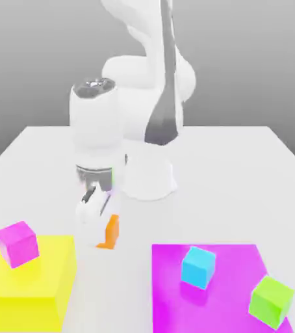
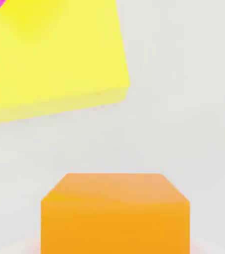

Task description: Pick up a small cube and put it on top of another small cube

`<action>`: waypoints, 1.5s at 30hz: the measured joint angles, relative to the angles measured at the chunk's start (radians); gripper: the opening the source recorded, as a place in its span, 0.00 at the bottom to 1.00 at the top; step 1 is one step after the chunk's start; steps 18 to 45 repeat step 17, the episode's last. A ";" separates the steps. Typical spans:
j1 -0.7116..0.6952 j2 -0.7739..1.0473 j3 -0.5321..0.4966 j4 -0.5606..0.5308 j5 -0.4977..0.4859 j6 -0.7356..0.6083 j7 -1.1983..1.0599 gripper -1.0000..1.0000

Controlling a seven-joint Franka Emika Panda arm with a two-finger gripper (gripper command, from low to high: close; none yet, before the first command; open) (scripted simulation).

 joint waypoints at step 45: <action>-0.109 0.083 -0.136 0.231 -0.034 -0.150 -0.333 1.00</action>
